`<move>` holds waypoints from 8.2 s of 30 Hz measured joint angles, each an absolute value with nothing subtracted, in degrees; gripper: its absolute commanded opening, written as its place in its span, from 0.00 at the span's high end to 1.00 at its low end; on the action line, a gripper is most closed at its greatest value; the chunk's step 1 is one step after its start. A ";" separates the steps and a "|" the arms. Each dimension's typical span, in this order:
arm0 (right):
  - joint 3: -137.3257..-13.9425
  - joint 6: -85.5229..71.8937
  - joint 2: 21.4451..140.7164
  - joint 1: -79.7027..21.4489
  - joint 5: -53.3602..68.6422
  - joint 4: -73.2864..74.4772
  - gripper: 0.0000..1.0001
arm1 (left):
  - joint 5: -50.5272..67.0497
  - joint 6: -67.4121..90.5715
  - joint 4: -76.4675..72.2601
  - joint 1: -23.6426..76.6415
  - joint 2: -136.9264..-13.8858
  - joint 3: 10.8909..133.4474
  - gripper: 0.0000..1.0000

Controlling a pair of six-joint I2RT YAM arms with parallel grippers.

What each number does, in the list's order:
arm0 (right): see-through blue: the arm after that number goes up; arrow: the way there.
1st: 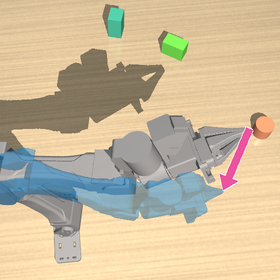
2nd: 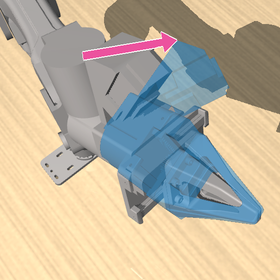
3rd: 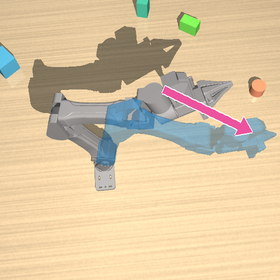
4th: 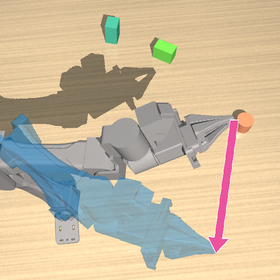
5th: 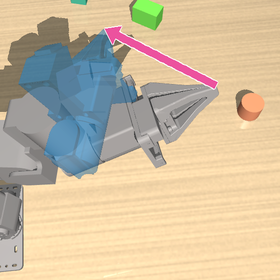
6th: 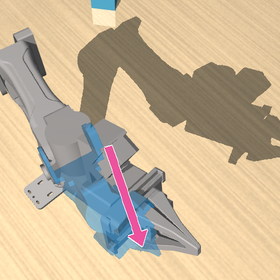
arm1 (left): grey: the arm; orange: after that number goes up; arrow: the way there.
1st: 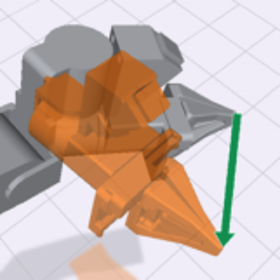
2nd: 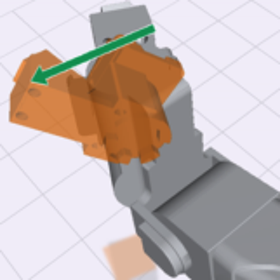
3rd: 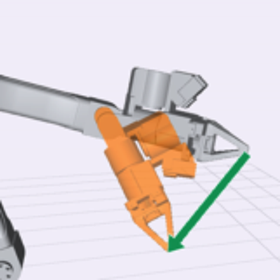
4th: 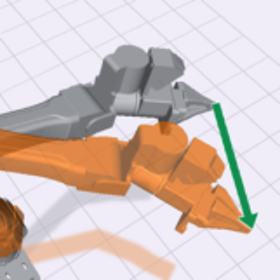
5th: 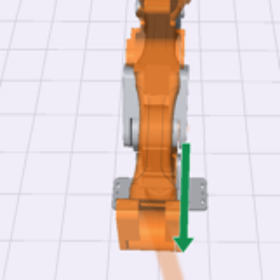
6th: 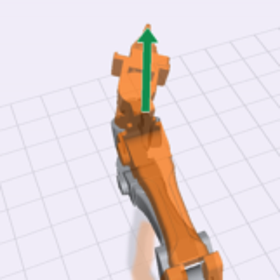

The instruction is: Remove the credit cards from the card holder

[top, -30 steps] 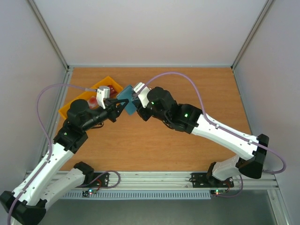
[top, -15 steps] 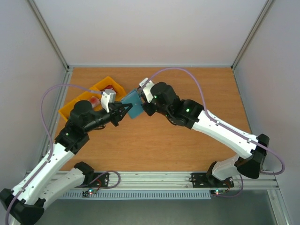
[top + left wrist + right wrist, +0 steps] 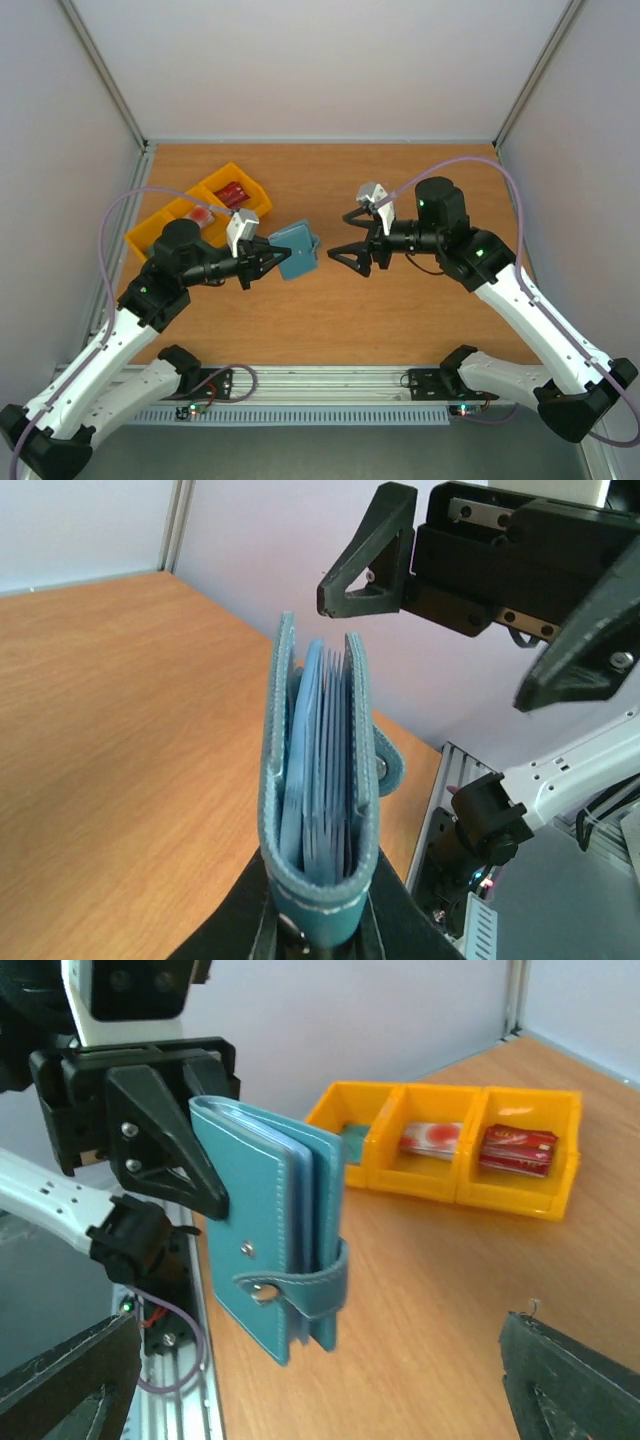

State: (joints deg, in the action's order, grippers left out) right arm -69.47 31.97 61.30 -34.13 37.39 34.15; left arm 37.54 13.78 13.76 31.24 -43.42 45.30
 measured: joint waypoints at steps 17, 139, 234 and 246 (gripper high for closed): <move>-67.85 26.28 67.51 -39.53 36.84 24.86 0.29 | 46.02 17.69 8.86 30.92 -45.19 44.91 1.00; -67.72 7.64 82.26 -55.22 7.55 7.18 0.14 | 6.76 -0.67 17.47 33.98 -43.90 39.46 1.00; -70.26 22.63 71.31 -39.48 45.36 25.67 0.99 | 40.97 14.13 5.80 31.22 -40.42 42.41 0.55; -73.06 19.03 74.00 -44.66 35.94 24.95 0.99 | 36.12 11.73 7.99 31.64 -40.42 42.37 0.44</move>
State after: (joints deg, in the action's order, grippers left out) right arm -73.06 19.03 74.00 -44.66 35.94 24.95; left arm 36.12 11.73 7.99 31.64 -40.42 42.37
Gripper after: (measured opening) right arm 0.097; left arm 0.597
